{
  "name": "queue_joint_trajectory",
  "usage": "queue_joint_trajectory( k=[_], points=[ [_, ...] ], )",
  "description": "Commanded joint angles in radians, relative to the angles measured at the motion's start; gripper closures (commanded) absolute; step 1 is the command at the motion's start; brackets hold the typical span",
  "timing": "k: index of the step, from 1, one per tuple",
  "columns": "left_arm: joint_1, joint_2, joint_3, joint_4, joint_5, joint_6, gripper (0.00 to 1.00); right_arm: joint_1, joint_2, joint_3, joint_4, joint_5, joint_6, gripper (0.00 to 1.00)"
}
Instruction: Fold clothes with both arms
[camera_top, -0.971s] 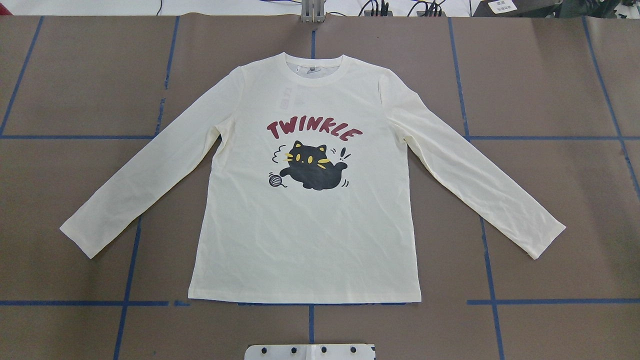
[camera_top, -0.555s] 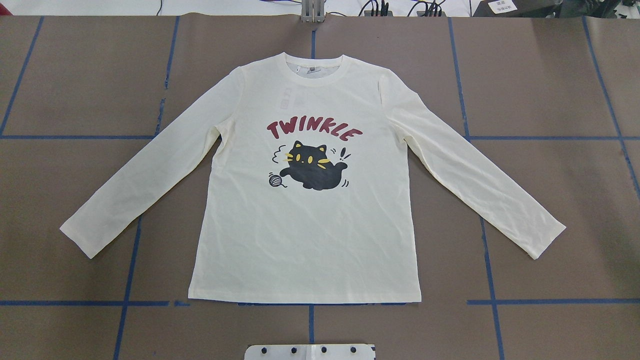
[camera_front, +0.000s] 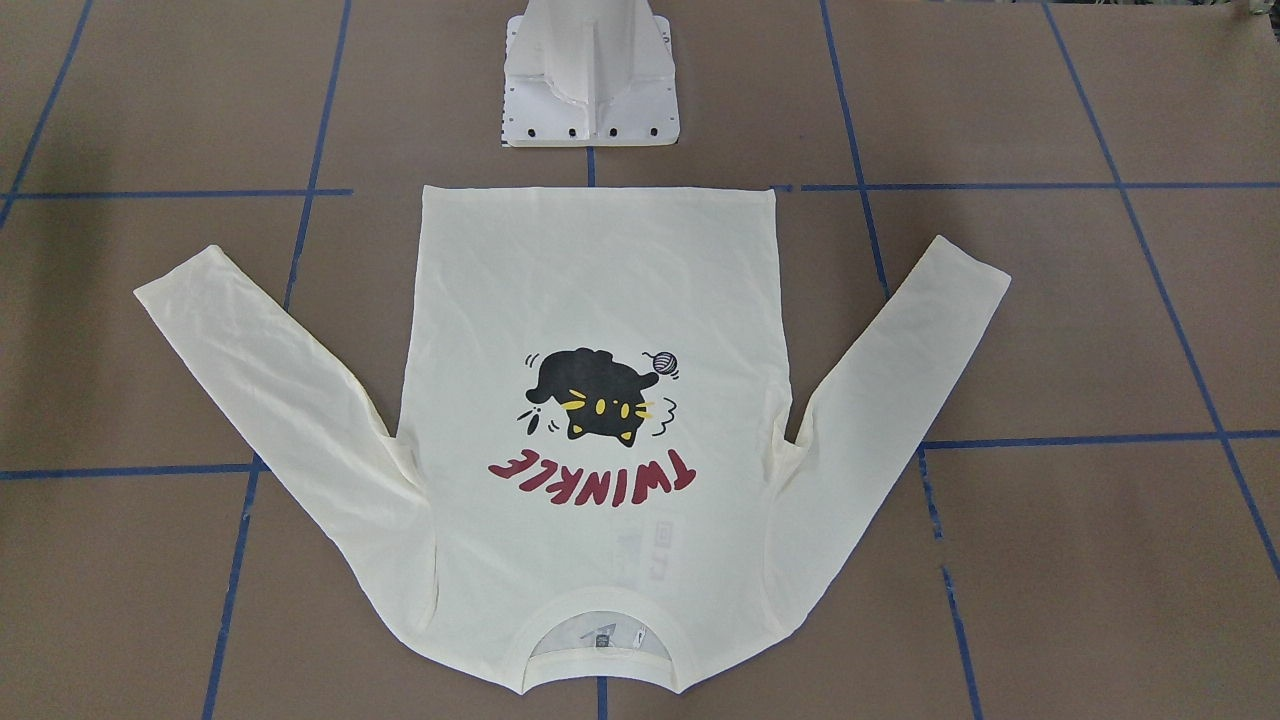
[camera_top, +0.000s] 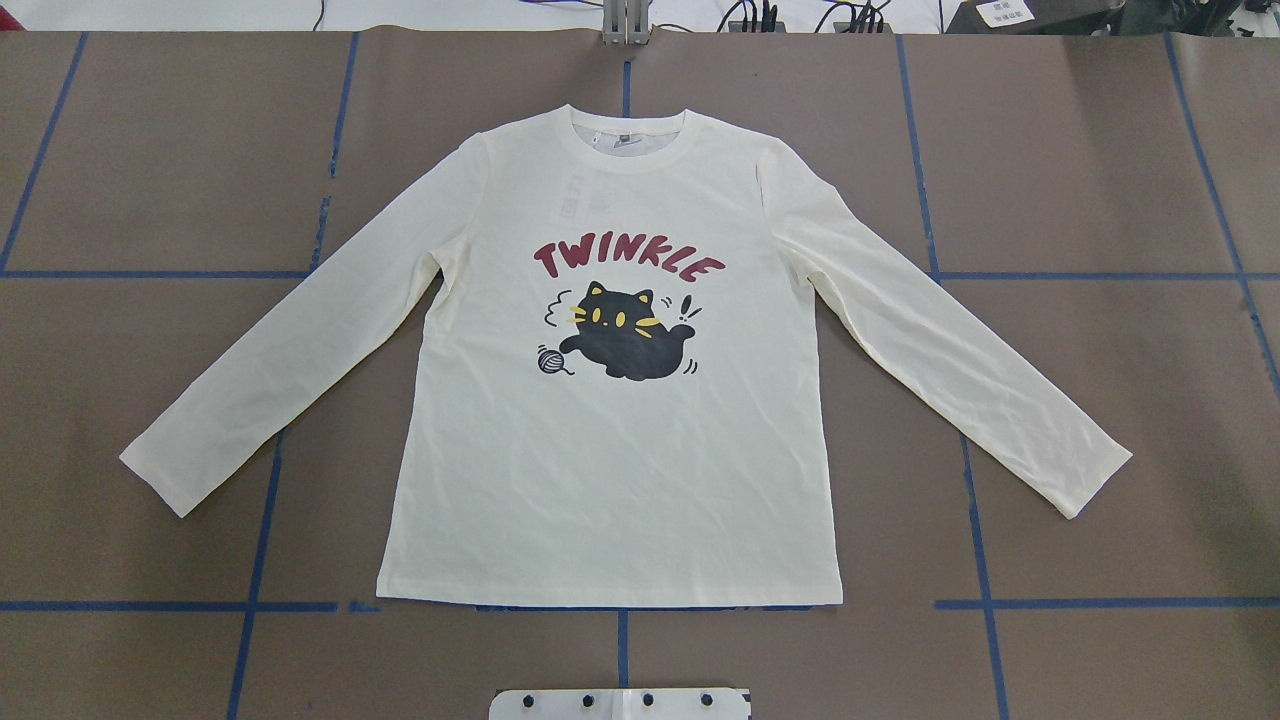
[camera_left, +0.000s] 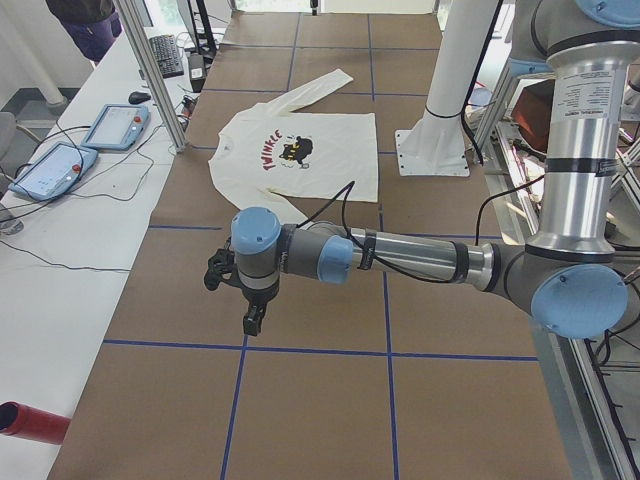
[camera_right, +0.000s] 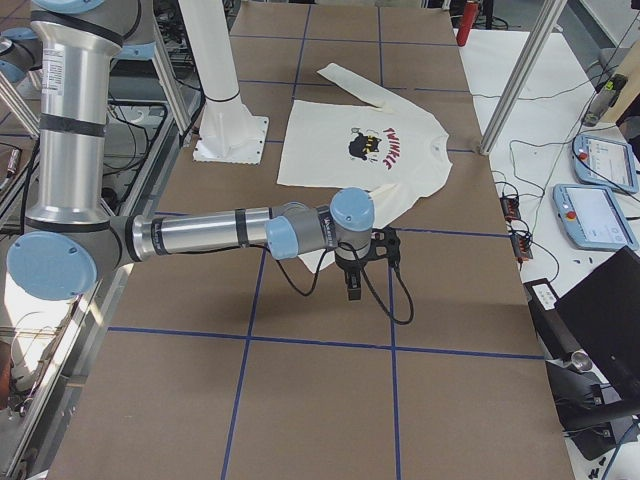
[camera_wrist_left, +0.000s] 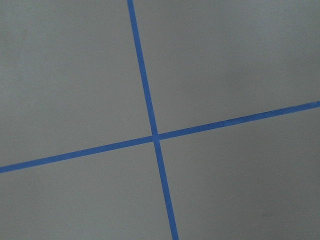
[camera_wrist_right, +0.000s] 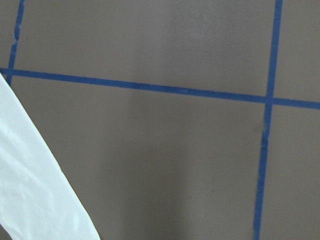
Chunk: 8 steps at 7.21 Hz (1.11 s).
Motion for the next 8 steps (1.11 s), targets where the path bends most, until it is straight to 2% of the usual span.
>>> queue_joint_trajectory(
  k=[1, 4, 5, 8],
  points=[
    [0.006, -0.01, -0.009, -0.086, -0.002, 0.002, 0.0, -0.193, -0.084, 0.016, 0.278, -0.054, 0.276, 0.0],
    [0.006, 0.009, -0.01, -0.102, 0.0, 0.0, 0.0, -0.466, -0.075, 0.094, 0.28, -0.244, 0.587, 0.0],
    [0.007, 0.01, -0.012, -0.11, 0.001, 0.0, 0.0, -0.522, -0.075, 0.099, 0.28, -0.298, 0.667, 0.0],
    [0.007, 0.015, -0.007, -0.128, 0.001, -0.001, 0.0, -0.634, -0.072, 0.059, 0.283, -0.343, 0.712, 0.0]
  ],
)
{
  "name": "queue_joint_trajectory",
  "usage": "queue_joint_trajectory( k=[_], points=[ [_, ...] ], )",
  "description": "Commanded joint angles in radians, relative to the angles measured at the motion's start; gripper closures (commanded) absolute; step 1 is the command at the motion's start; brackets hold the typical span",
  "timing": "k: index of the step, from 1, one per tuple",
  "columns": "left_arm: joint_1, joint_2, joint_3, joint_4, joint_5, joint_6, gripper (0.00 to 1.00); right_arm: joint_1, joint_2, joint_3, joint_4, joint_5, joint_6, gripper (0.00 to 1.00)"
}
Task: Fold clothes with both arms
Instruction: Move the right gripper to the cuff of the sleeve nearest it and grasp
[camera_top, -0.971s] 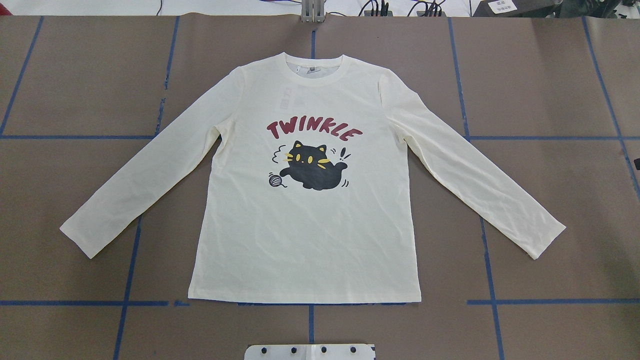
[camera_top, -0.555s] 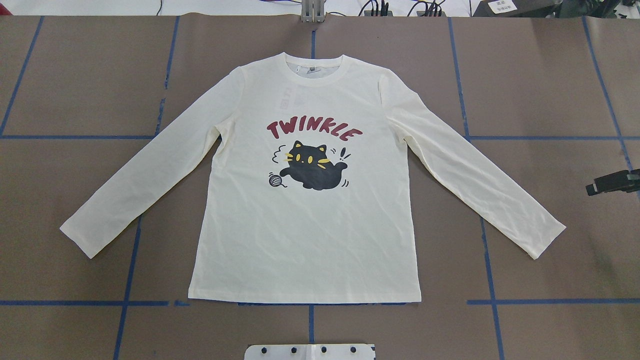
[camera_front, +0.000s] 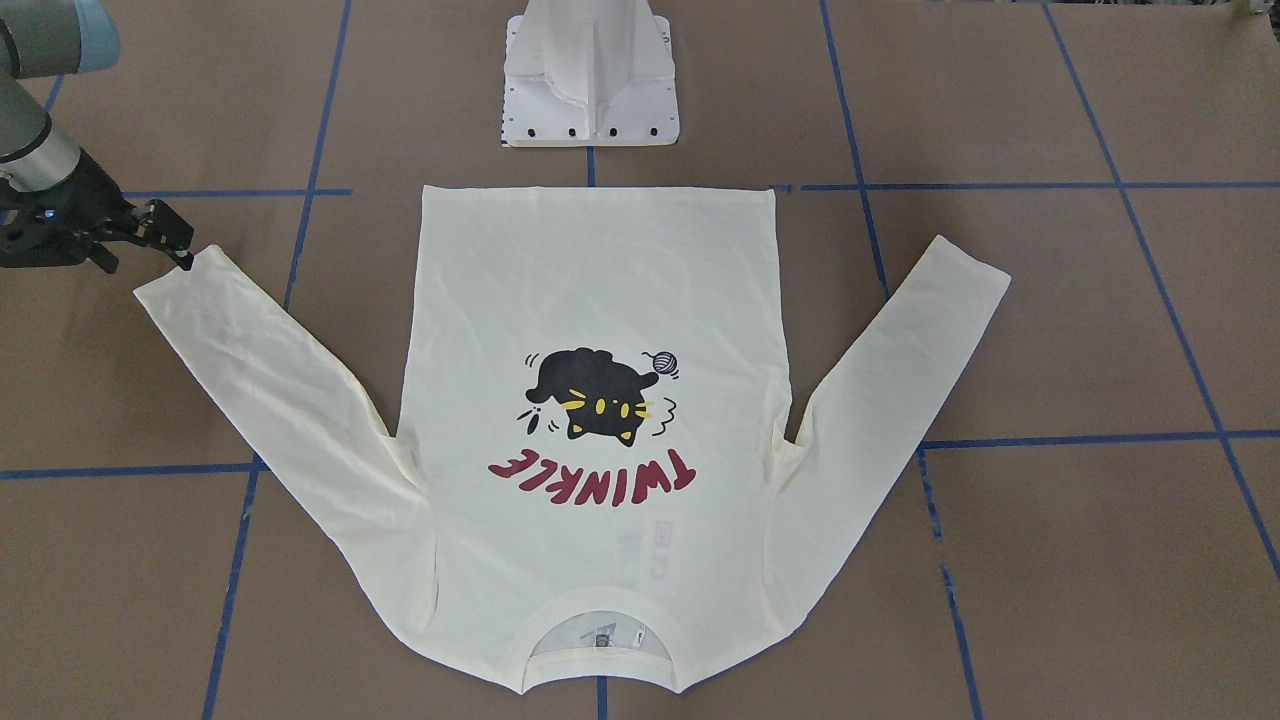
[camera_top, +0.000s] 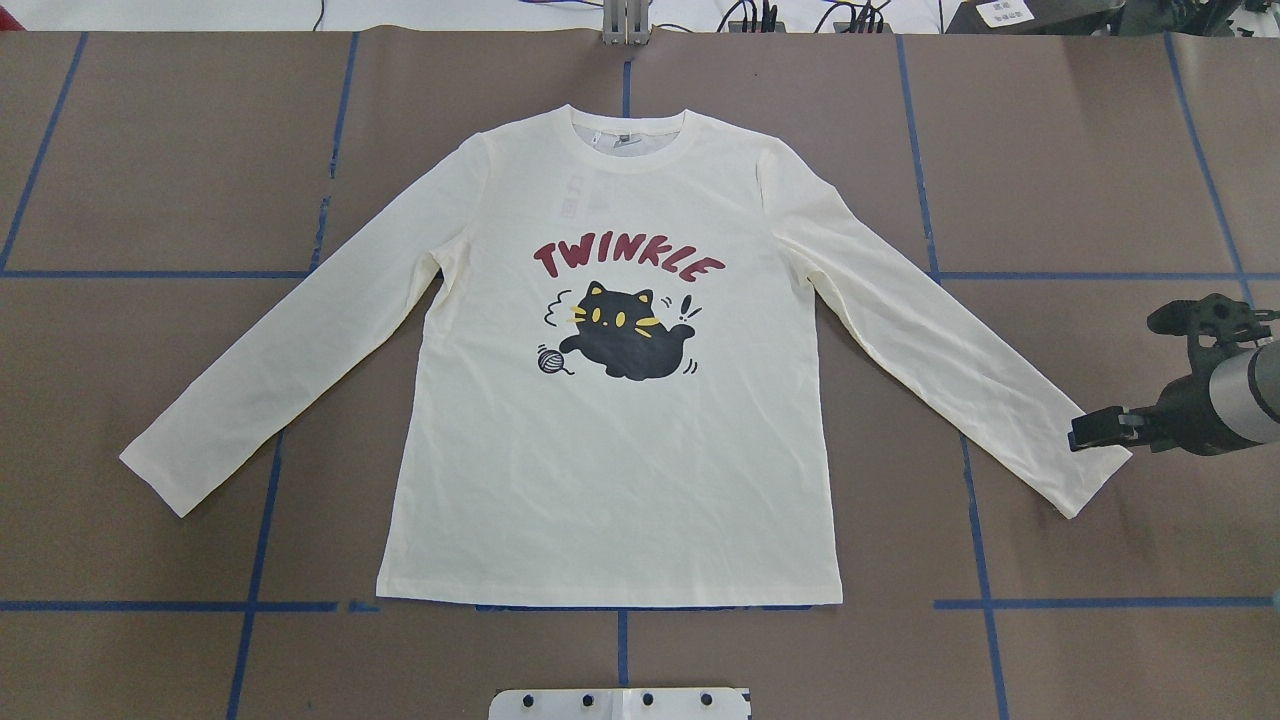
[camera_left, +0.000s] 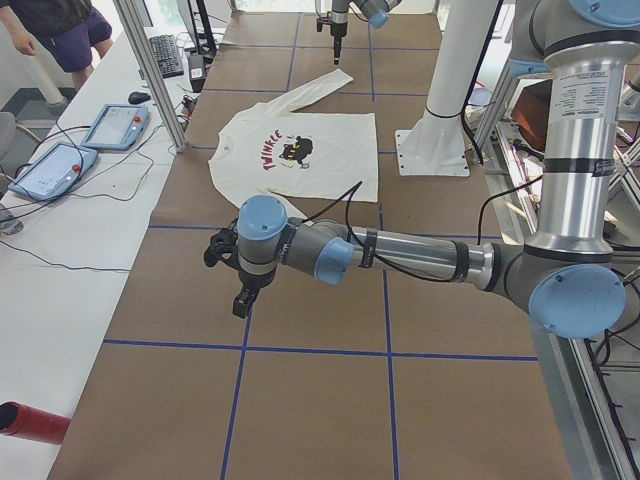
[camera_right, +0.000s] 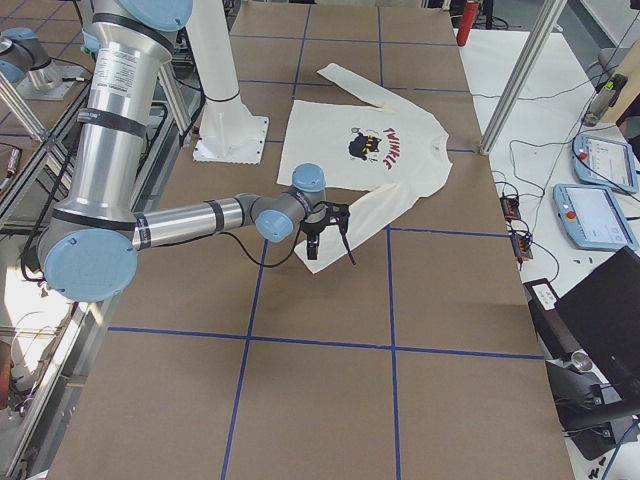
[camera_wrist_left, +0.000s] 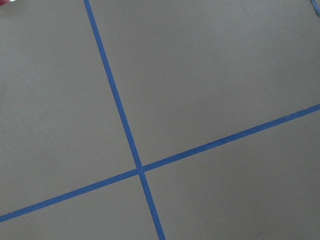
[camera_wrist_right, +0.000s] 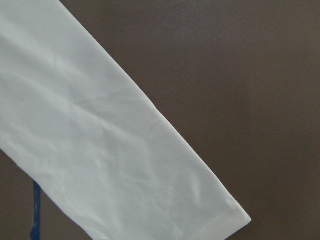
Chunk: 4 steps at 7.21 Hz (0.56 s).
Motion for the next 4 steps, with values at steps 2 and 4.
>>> queue_joint_trajectory(
  k=[2, 4],
  points=[
    [-0.001, 0.002, -0.001, -0.003, -0.002, 0.001, 0.0, -0.065, 0.002, -0.045, 0.009, -0.041, 0.013, 0.0],
    [-0.001, 0.002, 0.001, -0.003, -0.002, 0.001, 0.0, -0.073, 0.002, -0.051, 0.009, -0.039, 0.013, 0.0]
  ],
)
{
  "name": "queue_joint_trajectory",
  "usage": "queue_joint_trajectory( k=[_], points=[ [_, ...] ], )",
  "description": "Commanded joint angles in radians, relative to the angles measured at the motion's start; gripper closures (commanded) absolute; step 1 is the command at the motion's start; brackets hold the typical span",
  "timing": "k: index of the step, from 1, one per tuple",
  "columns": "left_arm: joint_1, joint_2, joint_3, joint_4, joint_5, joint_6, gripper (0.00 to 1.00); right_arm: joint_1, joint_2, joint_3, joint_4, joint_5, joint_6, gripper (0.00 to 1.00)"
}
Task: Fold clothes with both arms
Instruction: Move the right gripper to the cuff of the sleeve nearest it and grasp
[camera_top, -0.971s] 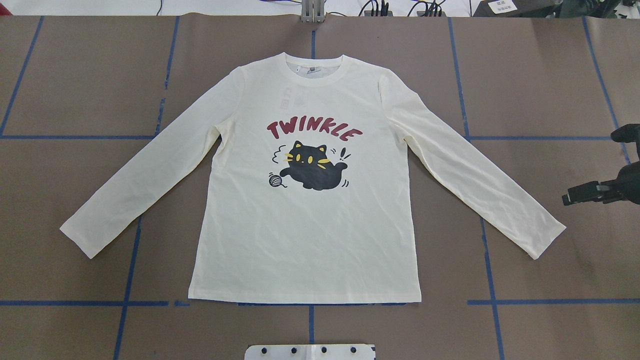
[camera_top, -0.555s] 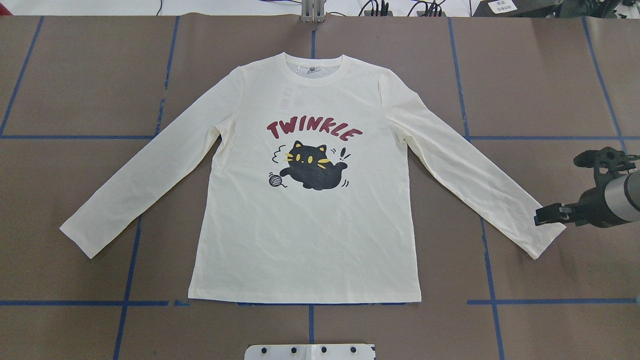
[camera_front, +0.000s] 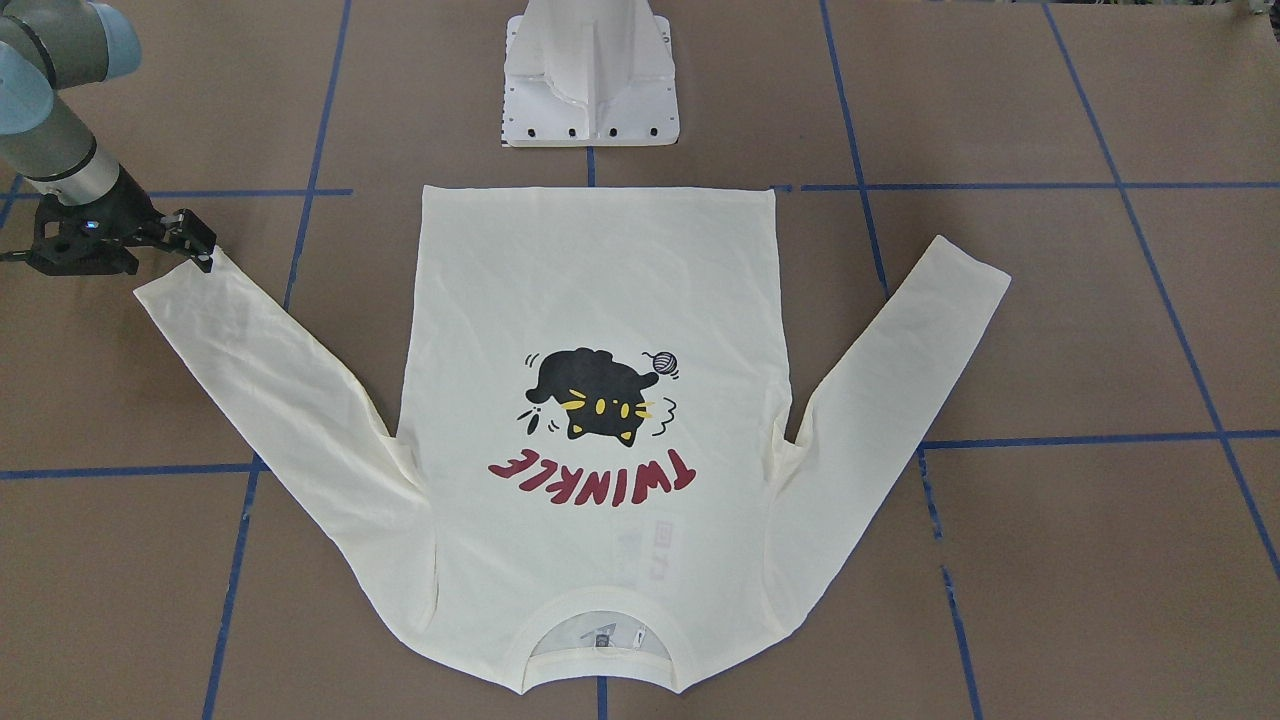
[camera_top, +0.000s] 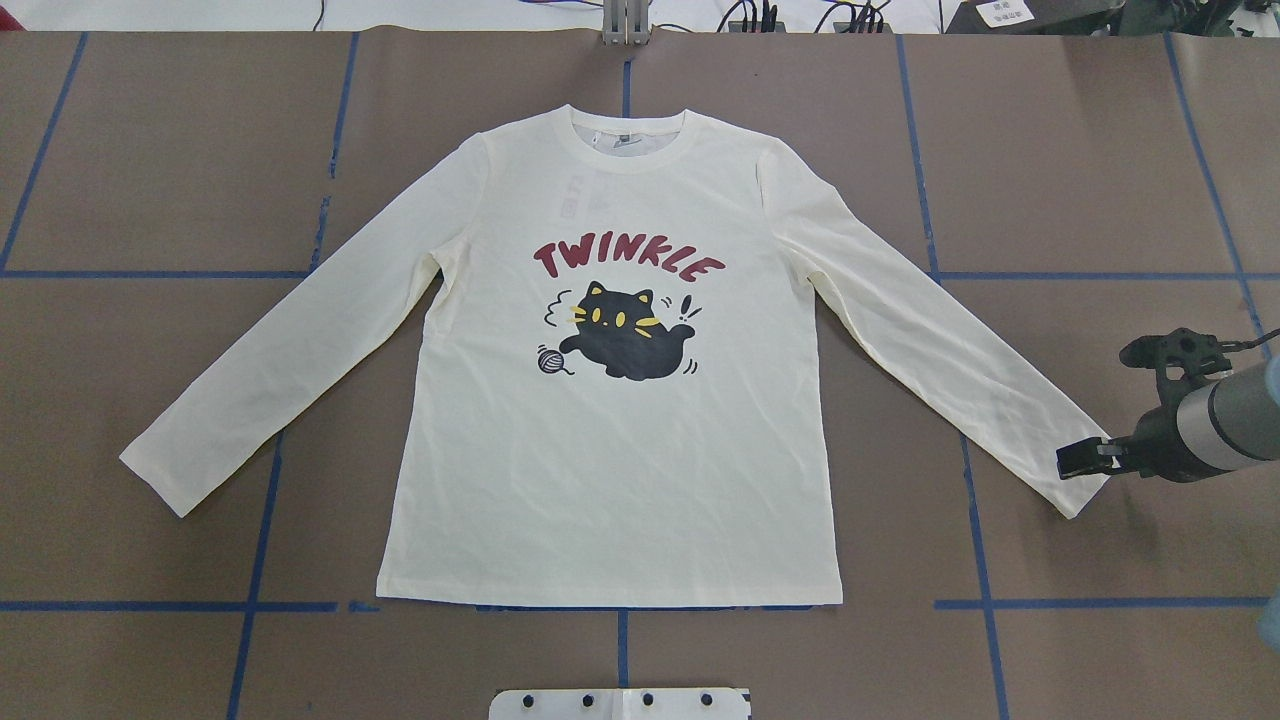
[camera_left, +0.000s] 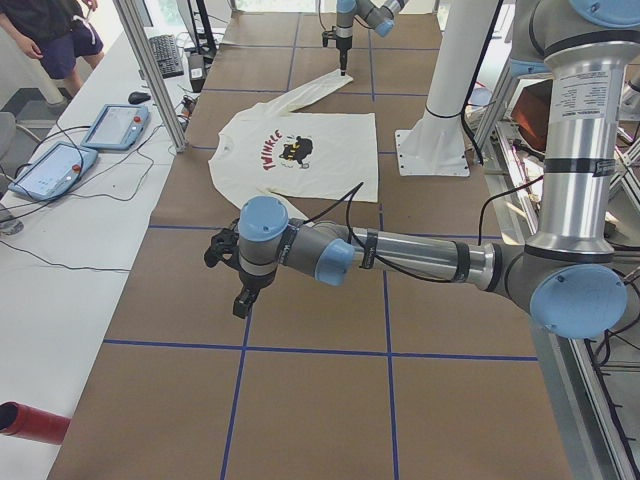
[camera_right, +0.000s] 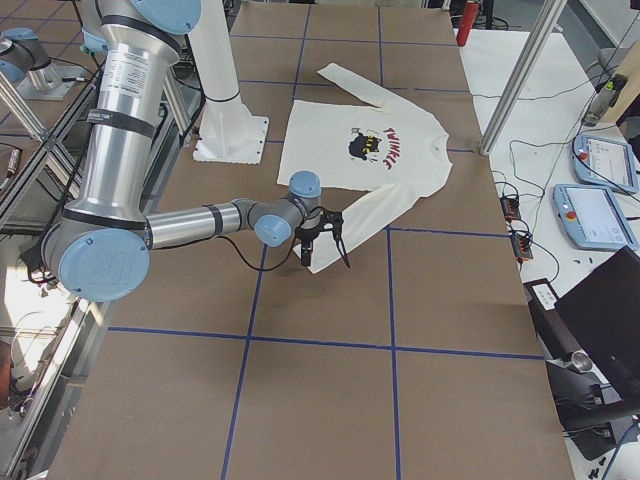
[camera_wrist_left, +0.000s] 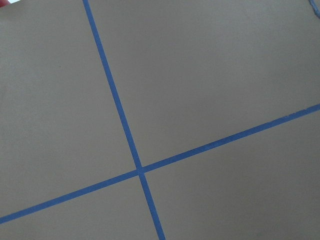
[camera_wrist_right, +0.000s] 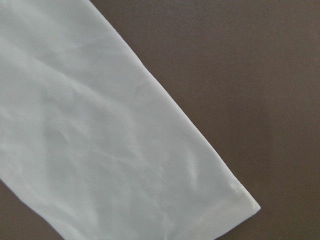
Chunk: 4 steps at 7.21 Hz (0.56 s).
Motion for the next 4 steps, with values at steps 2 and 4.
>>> queue_joint_trajectory(
  k=[2, 4],
  points=[
    [0.001, 0.0, 0.002, -0.002, 0.001, 0.0, 0.0, -0.009, 0.0, -0.018, 0.001, 0.001, -0.001, 0.0],
    [-0.001, 0.0, 0.001, -0.002, 0.0, 0.0, 0.0, -0.012, 0.0, -0.032, -0.001, 0.002, -0.003, 0.0]
  ],
)
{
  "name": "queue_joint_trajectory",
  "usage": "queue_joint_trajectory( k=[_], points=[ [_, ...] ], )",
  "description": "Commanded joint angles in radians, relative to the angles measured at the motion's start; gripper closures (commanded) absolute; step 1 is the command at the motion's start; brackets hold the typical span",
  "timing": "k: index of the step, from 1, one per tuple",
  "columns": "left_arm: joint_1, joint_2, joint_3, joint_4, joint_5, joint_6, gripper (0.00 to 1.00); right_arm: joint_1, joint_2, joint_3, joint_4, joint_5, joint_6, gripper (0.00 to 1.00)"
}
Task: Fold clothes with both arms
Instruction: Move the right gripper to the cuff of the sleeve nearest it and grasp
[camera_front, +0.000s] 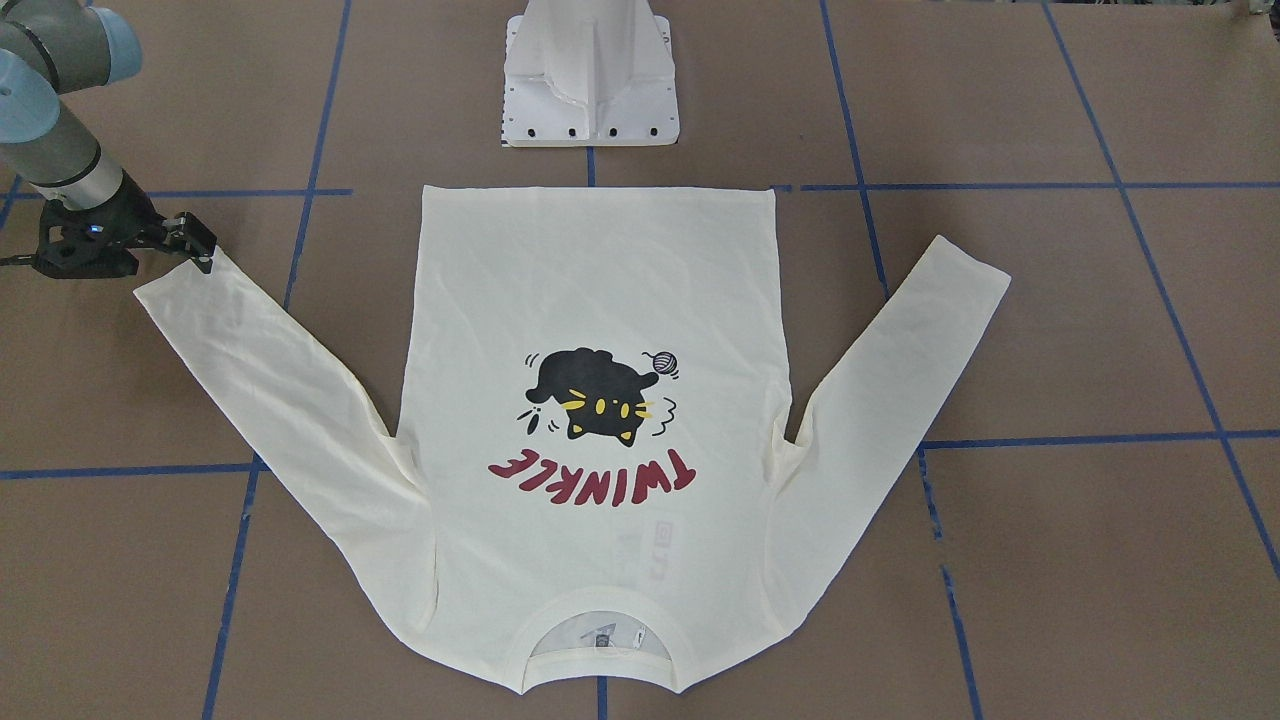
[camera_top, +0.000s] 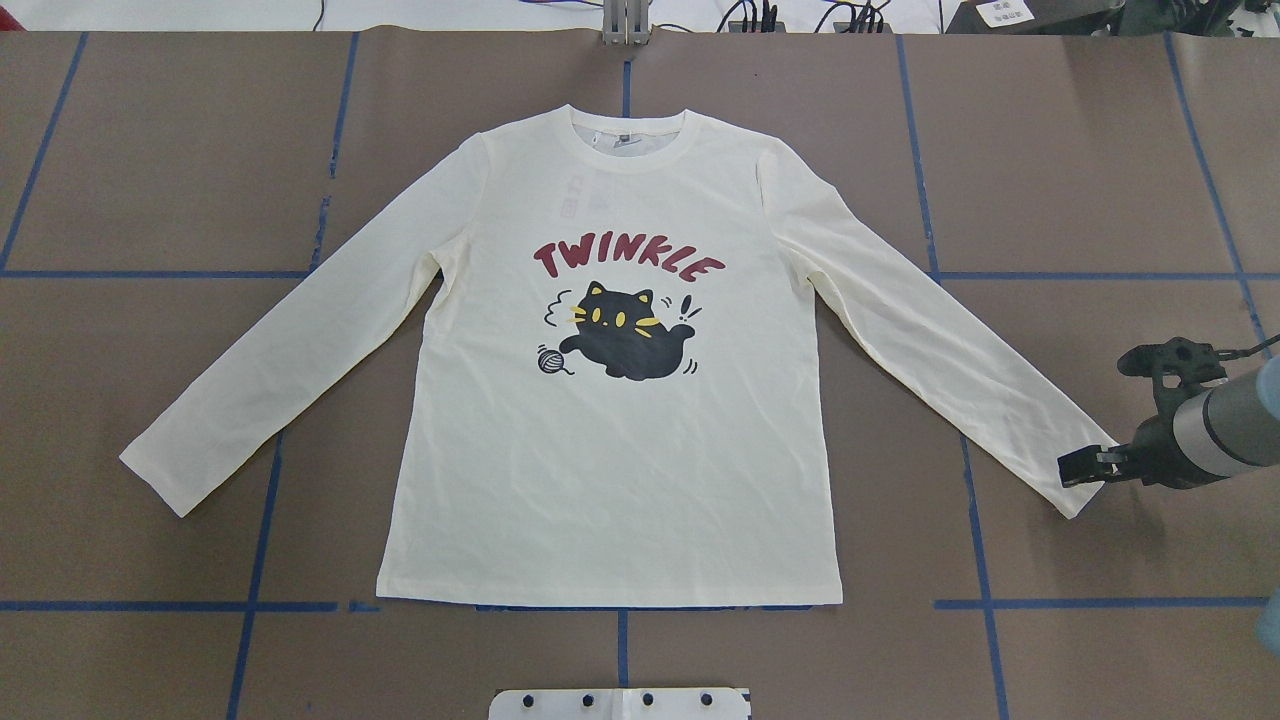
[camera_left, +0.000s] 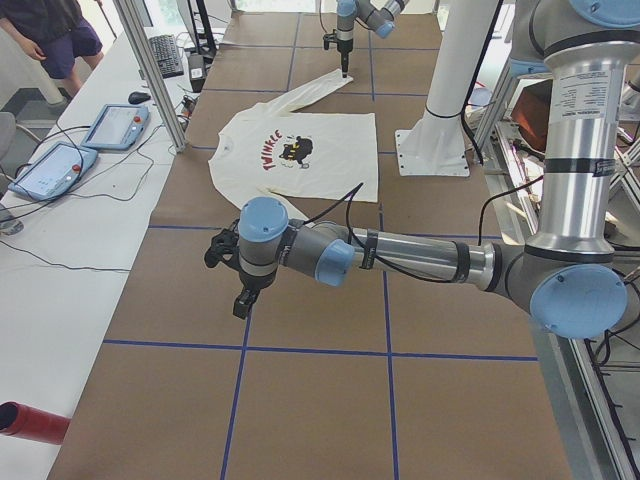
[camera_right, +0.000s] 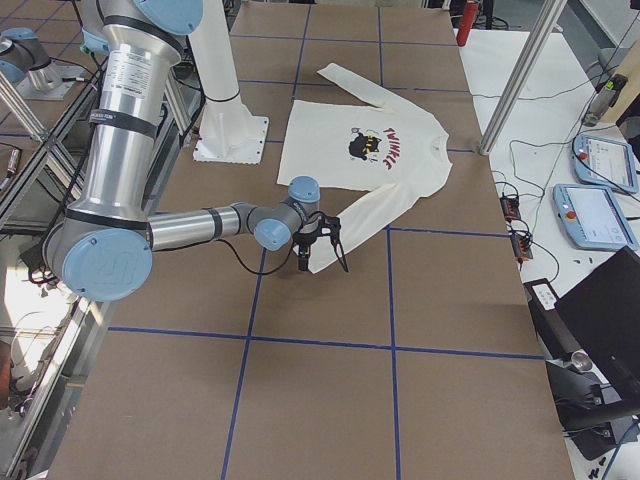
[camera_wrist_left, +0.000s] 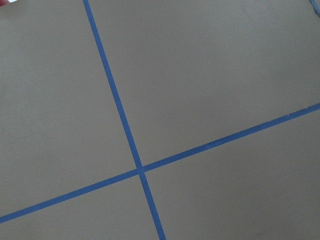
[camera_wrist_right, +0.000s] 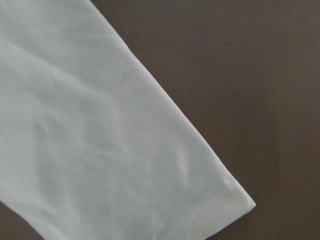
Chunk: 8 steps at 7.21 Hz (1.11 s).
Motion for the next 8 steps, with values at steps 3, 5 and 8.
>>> queue_joint_trajectory(
  k=[3, 5, 8],
  points=[
    [0.0, 0.0, -0.001, -0.002, 0.0, 0.002, 0.0, -0.005, 0.008, -0.016, 0.001, 0.007, 0.001, 0.32],
    [0.0, -0.002, -0.001, -0.002, 0.0, 0.002, 0.0, -0.005, 0.008, -0.011, 0.001, 0.01, 0.001, 0.64],
    [0.0, -0.002, -0.001, -0.003, 0.0, 0.002, 0.0, -0.004, 0.008, 0.0, 0.001, 0.014, 0.001, 0.96]
  ],
)
